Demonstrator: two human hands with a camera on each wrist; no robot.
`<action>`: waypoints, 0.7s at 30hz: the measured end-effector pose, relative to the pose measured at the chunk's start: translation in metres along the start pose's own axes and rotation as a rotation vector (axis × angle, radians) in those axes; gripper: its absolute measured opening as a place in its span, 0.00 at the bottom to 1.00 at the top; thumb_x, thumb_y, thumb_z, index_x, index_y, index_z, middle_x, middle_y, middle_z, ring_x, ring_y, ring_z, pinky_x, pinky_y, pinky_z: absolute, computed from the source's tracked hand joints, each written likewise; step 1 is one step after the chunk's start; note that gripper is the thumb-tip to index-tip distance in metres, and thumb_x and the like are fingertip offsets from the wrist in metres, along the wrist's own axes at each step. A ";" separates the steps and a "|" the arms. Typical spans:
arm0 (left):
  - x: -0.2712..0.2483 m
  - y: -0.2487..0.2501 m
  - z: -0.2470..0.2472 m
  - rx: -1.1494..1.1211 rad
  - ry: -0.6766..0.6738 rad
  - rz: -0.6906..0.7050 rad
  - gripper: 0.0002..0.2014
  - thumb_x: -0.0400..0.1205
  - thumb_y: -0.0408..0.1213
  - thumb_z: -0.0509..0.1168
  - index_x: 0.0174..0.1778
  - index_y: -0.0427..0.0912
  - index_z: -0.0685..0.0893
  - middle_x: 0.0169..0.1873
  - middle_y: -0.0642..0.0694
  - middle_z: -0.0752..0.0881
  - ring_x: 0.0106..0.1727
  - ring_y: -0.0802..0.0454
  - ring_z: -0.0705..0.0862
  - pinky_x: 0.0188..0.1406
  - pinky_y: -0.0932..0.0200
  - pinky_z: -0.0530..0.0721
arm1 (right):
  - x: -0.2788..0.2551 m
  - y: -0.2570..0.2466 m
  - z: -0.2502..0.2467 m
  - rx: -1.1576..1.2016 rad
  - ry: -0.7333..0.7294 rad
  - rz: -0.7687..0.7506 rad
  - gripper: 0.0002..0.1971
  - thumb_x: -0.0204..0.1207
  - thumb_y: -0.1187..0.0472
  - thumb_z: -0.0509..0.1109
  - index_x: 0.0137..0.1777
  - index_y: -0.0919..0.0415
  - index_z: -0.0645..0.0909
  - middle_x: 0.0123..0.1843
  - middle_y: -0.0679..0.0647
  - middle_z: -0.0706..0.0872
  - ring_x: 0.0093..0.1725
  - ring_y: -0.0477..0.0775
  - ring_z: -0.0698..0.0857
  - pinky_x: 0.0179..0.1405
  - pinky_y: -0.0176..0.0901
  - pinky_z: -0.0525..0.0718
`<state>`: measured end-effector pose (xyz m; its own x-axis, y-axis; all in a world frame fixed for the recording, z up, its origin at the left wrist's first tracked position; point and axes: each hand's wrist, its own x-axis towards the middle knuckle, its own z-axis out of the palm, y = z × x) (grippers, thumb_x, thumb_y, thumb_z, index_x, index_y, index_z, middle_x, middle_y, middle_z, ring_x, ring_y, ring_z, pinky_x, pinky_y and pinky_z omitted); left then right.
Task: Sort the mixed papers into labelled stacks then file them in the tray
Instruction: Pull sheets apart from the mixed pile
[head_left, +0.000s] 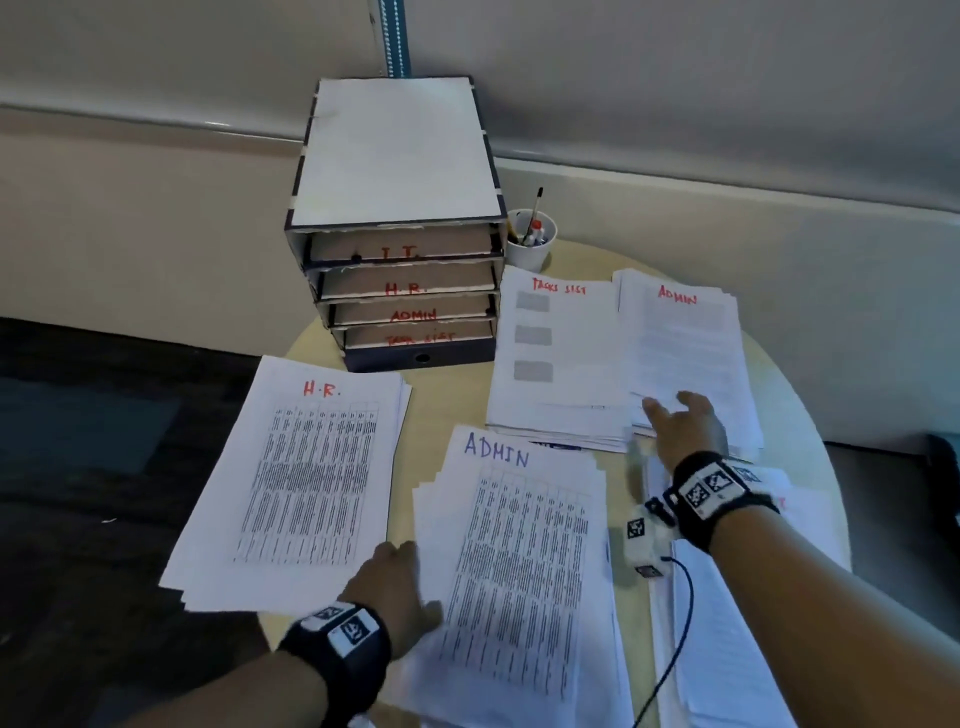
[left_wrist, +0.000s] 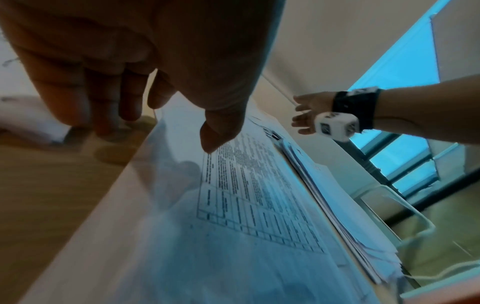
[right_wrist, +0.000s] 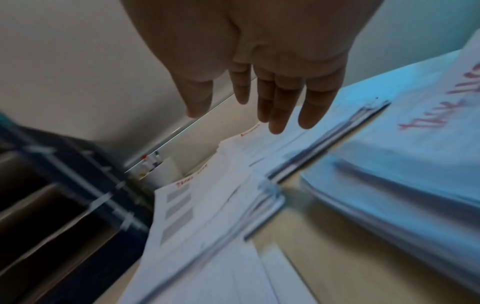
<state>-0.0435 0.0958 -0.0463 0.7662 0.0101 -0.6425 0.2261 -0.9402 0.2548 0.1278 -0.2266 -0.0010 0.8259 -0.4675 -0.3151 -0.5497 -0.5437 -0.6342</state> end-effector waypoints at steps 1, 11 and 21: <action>0.004 0.003 0.002 -0.014 -0.001 -0.030 0.29 0.76 0.60 0.66 0.65 0.46 0.70 0.61 0.45 0.74 0.58 0.45 0.80 0.55 0.52 0.81 | -0.019 0.009 0.005 -0.036 -0.031 -0.024 0.28 0.80 0.46 0.71 0.76 0.58 0.73 0.70 0.61 0.84 0.64 0.61 0.84 0.65 0.50 0.81; 0.030 0.012 0.003 -0.320 0.122 -0.152 0.17 0.79 0.46 0.71 0.53 0.48 0.70 0.46 0.49 0.81 0.42 0.47 0.82 0.40 0.58 0.79 | -0.169 0.119 0.065 -0.587 -0.415 -0.198 0.33 0.72 0.42 0.73 0.74 0.47 0.65 0.69 0.51 0.69 0.67 0.53 0.73 0.69 0.48 0.79; 0.001 -0.014 -0.003 -0.612 0.339 0.088 0.12 0.82 0.39 0.69 0.34 0.45 0.76 0.28 0.51 0.73 0.31 0.52 0.70 0.30 0.60 0.68 | -0.156 0.119 0.052 -0.196 -0.279 -0.078 0.44 0.73 0.41 0.76 0.84 0.53 0.60 0.78 0.53 0.69 0.75 0.55 0.74 0.75 0.51 0.74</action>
<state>-0.0446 0.1094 -0.0482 0.9199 0.1422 -0.3655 0.3763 -0.5827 0.7203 -0.0595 -0.1824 -0.0636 0.8539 -0.2255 -0.4690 -0.4747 -0.7067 -0.5245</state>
